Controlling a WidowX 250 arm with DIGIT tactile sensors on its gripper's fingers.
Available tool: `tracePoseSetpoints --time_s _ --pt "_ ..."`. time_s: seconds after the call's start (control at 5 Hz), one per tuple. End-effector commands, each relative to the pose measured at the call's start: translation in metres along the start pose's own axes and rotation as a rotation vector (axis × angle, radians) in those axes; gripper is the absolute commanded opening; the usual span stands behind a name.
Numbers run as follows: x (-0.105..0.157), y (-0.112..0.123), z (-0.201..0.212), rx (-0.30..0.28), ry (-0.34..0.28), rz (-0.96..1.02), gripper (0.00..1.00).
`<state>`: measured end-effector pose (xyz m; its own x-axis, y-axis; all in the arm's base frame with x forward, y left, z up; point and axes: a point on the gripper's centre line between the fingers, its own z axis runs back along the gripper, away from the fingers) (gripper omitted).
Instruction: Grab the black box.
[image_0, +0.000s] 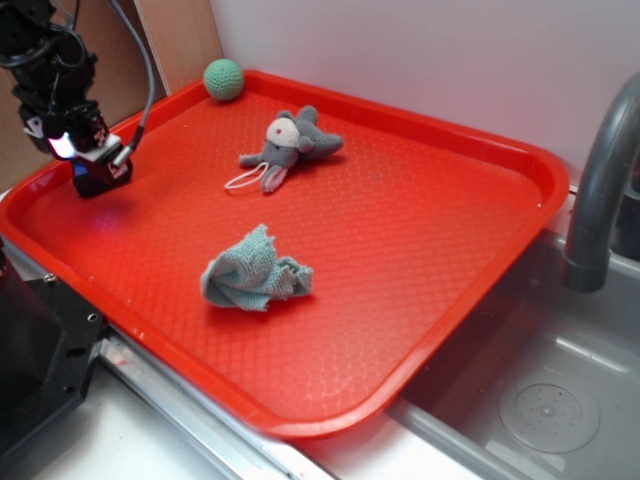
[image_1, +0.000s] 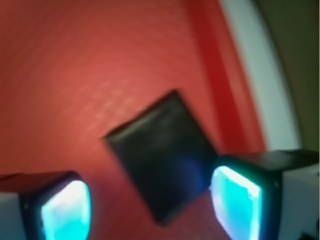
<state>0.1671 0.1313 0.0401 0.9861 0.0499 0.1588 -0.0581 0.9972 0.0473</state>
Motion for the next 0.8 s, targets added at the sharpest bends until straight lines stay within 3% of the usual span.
tracePoseSetpoints --time_s 0.0,0.2,0.4,0.6 --pt "0.017 -0.004 -0.003 0.006 0.043 -0.490 1.00" --pt "0.015 0.002 0.003 0.020 0.054 -0.523 1.00" --pt "0.009 0.006 -0.009 0.034 0.151 -0.503 1.00" --pt "0.008 0.008 -0.001 0.091 0.165 -0.504 1.00"
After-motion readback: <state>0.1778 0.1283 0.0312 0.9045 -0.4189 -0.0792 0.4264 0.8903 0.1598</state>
